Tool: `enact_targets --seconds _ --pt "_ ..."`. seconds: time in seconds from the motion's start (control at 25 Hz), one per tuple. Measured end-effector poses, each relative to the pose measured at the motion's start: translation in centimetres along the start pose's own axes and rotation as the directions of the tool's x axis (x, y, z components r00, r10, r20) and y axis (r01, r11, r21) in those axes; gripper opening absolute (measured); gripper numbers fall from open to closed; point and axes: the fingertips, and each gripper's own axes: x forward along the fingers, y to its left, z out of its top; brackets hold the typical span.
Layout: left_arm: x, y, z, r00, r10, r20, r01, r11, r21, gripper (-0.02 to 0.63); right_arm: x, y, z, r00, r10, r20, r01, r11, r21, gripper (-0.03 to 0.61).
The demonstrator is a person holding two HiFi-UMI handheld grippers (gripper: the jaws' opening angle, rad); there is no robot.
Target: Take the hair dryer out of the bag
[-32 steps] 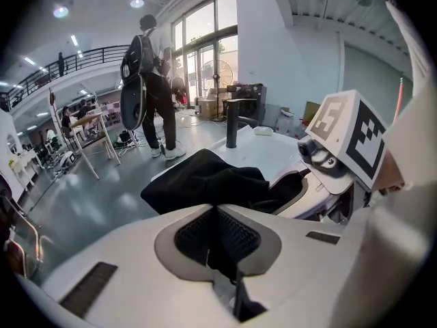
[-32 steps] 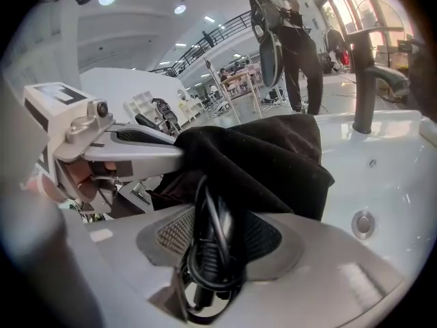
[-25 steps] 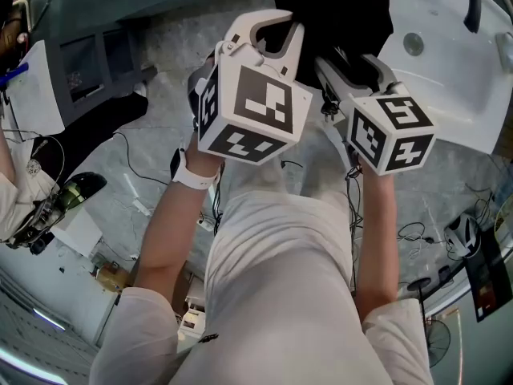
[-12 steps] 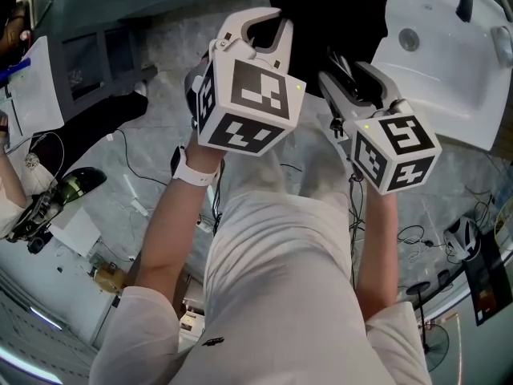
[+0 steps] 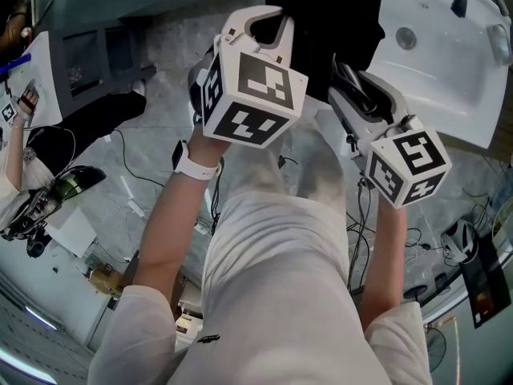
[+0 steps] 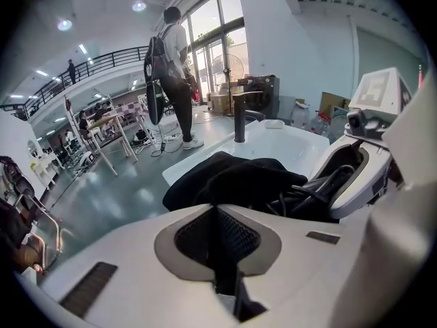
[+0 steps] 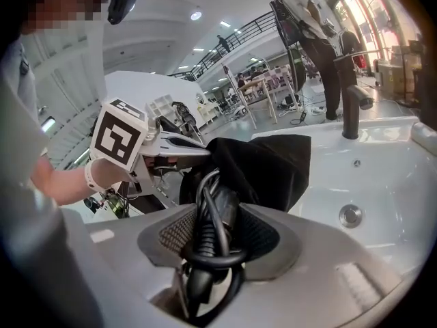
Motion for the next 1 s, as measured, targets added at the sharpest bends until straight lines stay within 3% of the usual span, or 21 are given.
enact_targets --seconds 0.28,0.48,0.64,0.8,1.0 --pt "-0.4 -1.2 0.2 1.0 -0.002 0.02 0.002 1.0 0.008 0.018 -1.1 0.2 -0.2 0.999 -0.009 0.048 0.003 0.992 0.126 0.196" --pt "-0.7 -0.9 0.4 0.999 0.011 0.037 -0.012 1.0 0.006 0.021 -2.4 1.2 -0.1 0.999 -0.017 0.05 0.013 0.997 0.077 0.195" --pt "-0.9 -0.4 0.8 0.999 0.036 0.037 -0.038 0.998 0.054 0.029 -3.5 1.4 -0.2 0.999 -0.009 0.031 0.008 0.999 0.049 0.195" --pt "-0.9 -0.4 0.7 0.999 0.033 0.031 -0.035 0.997 0.063 0.046 -4.3 1.4 -0.8 0.999 0.043 0.023 -0.045 0.997 0.067 0.195" --pt "-1.0 -1.5 0.8 0.998 -0.003 0.062 -0.002 0.996 0.089 0.034 -5.4 1.7 -0.9 0.99 0.118 0.076 -0.13 0.973 0.192 0.195"
